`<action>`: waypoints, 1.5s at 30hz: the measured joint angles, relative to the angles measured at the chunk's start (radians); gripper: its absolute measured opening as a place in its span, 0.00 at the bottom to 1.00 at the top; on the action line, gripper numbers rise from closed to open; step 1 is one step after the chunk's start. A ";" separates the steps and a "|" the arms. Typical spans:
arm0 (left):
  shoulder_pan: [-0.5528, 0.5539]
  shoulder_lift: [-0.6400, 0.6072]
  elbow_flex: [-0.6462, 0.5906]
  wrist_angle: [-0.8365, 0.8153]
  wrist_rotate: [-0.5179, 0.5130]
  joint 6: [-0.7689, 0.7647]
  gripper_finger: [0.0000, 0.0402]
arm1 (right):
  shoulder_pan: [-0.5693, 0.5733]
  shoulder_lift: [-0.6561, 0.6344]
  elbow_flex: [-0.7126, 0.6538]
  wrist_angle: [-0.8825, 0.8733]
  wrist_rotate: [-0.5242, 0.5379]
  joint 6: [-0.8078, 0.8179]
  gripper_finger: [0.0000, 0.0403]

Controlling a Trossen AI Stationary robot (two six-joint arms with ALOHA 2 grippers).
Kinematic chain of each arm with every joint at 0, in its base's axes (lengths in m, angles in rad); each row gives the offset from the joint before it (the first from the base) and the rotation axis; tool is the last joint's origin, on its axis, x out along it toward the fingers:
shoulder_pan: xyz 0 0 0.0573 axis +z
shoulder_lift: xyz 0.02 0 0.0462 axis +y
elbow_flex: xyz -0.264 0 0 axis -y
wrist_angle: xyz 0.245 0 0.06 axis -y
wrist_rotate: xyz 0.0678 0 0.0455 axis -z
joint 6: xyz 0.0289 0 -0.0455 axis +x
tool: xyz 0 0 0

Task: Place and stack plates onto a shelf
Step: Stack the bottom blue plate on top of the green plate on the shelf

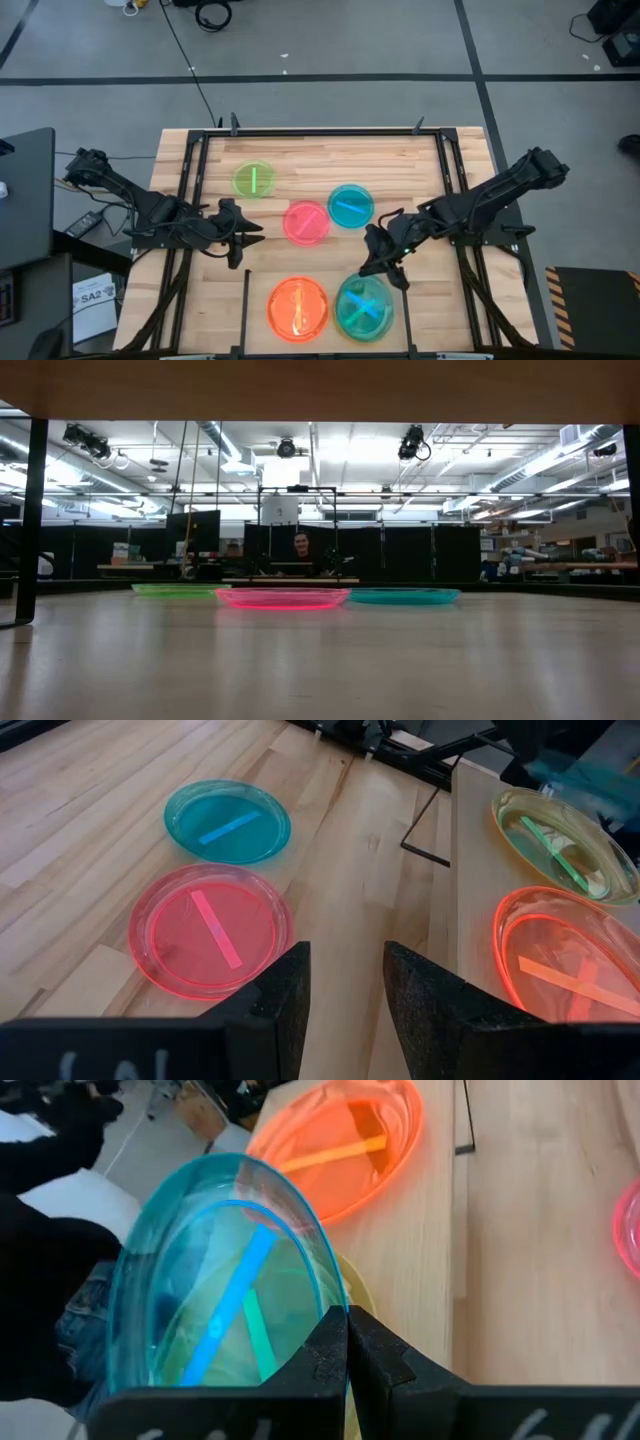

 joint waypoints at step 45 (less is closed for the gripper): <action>0.000 0.000 0.000 0.000 0.000 0.000 0.33 | 0.001 0.011 0.000 -0.024 -0.031 -0.018 0.25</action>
